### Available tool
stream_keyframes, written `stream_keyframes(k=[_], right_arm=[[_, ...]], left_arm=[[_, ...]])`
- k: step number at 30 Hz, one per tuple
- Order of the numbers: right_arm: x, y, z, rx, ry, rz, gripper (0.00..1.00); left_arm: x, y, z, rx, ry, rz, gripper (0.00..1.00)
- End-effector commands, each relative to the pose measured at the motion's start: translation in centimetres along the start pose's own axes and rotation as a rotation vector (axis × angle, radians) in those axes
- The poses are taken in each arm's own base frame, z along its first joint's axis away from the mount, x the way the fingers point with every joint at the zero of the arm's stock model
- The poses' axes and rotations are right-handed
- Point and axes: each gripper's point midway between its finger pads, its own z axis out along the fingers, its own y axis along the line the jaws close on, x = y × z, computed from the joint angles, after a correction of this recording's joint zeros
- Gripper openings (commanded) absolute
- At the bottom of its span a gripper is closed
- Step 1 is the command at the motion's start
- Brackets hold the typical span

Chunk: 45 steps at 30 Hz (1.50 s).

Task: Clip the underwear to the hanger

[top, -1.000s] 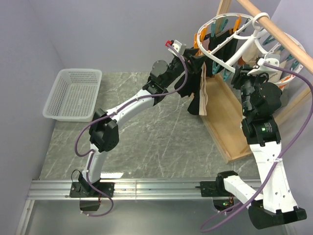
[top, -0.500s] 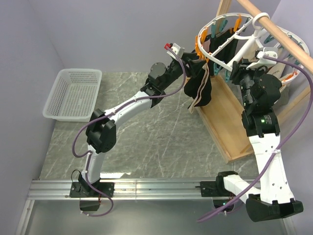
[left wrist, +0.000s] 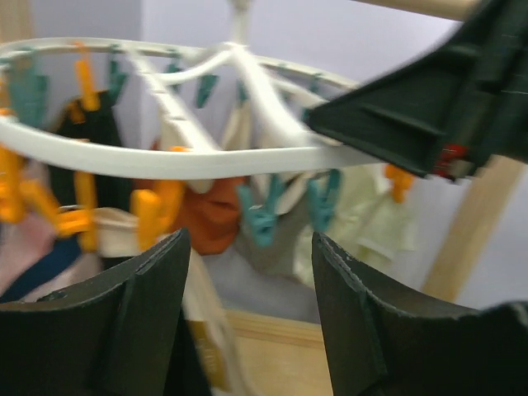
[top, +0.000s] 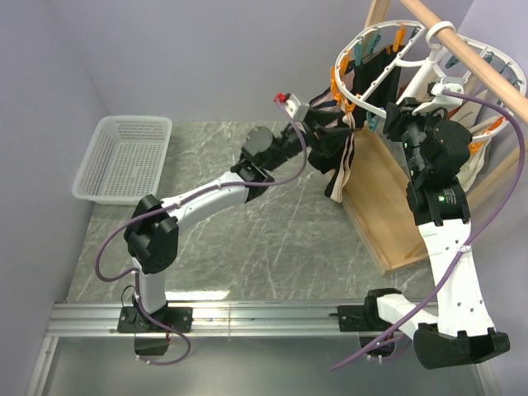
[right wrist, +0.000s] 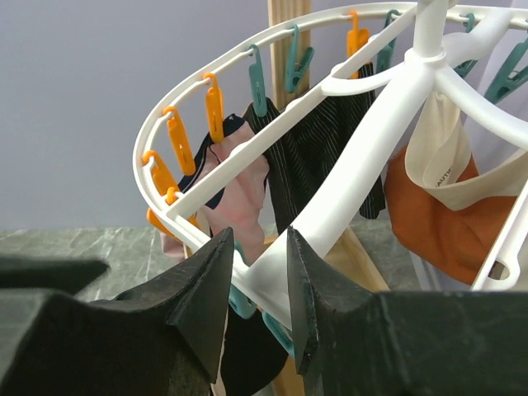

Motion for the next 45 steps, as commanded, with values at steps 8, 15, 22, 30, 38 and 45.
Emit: stream_keyframes(k=[8, 15, 22, 30, 38, 45], right_arm=[[-1.7, 0.0, -0.1, -0.003, -0.029, 0.02, 0.39], [-1.8, 0.1, -0.3, -0.01, -0.032, 0.018, 0.39], [-2.0, 0.1, -0.4, -0.016, -0.03, 0.017, 0.39], [-1.9, 0.1, -0.3, -0.018, -0.023, 0.019, 0.39], [-2.2, 0.0, -0.5, -0.016, -0.027, 0.02, 0.39], [-2.3, -0.1, -0.4, -0.013, -0.025, 0.021, 0.39]], left_arm=[[-0.2, -7.7, 2.8, 0.151, -0.133, -0.086, 0.66], [3.1, -7.4, 5.2, 0.166, -0.152, -0.134, 0.67], [5.5, -6.9, 6.0, 0.179, -0.164, -0.124, 0.71], [5.6, -7.2, 7.3, 0.219, -0.245, -0.134, 0.73], [5.9, -6.2, 8.8, 0.189, -0.289, -0.136, 0.75], [5.4, -7.3, 8.9, 0.231, -0.305, -0.145, 0.67]])
